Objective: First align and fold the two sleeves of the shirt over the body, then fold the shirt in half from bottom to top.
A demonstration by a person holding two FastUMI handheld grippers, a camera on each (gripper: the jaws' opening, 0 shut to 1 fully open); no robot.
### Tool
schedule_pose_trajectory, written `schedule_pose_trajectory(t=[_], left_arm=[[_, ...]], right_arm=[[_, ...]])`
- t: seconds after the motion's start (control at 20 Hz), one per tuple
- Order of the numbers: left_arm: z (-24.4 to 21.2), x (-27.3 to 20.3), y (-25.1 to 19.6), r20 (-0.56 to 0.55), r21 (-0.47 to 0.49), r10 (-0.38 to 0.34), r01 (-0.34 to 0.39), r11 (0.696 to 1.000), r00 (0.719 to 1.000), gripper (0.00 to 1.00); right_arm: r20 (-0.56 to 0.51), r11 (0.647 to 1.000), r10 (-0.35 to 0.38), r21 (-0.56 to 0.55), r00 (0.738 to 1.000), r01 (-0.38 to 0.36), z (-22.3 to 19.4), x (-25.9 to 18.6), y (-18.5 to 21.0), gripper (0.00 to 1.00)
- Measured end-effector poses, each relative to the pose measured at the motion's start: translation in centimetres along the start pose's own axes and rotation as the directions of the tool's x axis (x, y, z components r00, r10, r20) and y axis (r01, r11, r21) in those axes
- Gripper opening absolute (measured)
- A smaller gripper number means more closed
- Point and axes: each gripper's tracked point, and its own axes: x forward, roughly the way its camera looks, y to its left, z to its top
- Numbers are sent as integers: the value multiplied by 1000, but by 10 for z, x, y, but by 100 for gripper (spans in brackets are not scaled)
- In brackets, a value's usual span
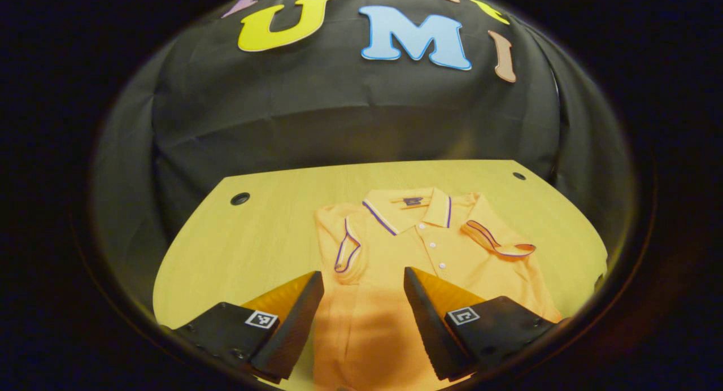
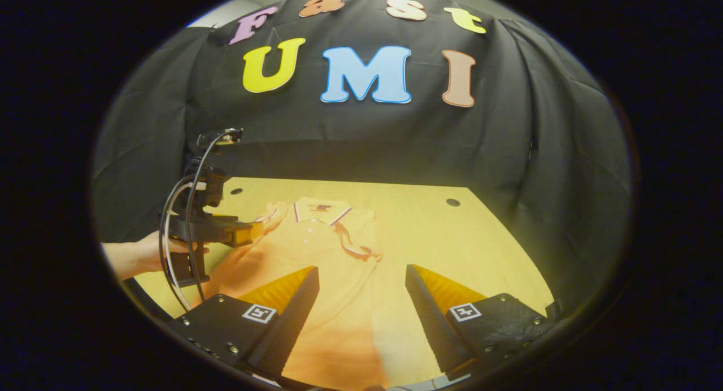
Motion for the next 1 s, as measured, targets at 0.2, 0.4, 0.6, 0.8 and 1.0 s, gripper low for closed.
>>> schedule_pose_trajectory(t=[0.2,0.4,0.6,0.8,1.0], left_arm=[[-32,-55,-9,4,-23,8,-8,1000,1000,94],[-70,-109,-18,-11,-46,19,-20,999,1000,94],[-103,-159,-18,-14,-56,38,-39,998,999,94],[-135,-194,-11,-26,-48,60,-61,997,998,94],[-162,-210,-2,-46,-60,48,-50,997,998,94]], right_arm=[[-30,999,39,3,999,-39,-31,-22,0,96],[-44,997,71,-12,996,-72,-57,-42,-5,95],[-78,994,103,-19,992,-105,-86,-59,-7,96],[-117,993,119,-12,986,-122,-110,-66,-6,96],[-158,994,113,12,981,-113,-130,-65,-1,95]])
